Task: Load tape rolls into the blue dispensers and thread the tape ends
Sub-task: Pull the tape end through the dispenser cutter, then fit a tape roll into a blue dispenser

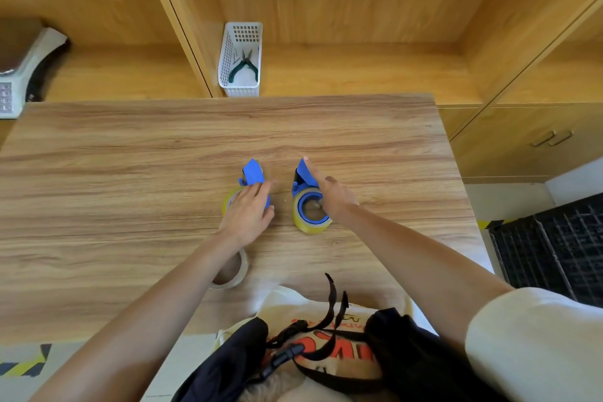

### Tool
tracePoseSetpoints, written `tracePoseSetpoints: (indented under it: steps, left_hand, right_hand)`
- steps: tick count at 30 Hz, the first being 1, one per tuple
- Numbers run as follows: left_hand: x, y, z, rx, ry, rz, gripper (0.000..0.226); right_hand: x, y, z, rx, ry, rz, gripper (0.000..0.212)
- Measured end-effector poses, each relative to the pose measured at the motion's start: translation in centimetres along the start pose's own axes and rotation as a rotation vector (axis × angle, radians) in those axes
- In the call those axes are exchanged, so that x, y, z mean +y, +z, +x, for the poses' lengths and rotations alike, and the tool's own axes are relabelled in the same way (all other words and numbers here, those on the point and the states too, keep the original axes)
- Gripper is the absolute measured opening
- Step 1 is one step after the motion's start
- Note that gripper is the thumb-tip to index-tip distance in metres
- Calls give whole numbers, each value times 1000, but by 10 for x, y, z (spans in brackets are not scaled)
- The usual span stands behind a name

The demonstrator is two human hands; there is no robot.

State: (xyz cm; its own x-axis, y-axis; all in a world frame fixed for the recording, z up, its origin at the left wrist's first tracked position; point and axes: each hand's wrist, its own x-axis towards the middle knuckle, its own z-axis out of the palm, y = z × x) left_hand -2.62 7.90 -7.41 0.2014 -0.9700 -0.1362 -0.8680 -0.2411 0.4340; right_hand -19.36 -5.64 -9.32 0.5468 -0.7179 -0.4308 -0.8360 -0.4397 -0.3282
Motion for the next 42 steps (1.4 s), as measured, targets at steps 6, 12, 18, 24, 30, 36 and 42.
tracePoseSetpoints:
  steps: [6,12,18,24,30,36,42]
  left_hand:
    - [5,-2,7,-104,-152,-195,52]
    - [19,-13,24,-88,-411,-625,50]
    - [25,-31,34,-168,-552,-1457,29]
    - [19,-18,35,-36,-483,-1417,23]
    - [7,-4,35,-46,-411,-1236,60]
    - [-10,15,43,-26,-400,-1192,110]
    - [19,-6,33,-31,-373,-1116,85]
  right_hand:
    - [-7,-9,2,66,-11,223,87]
    - [-21,-19,5,134,-38,679,67]
    - [-24,-16,9,188,-133,830,54]
    - [-26,-28,13,281,-274,719,15]
    - [-29,-35,15,308,-218,512,22]
    - [-37,-48,9,337,-214,456,21]
    - [-38,-61,4,399,-219,228,17]
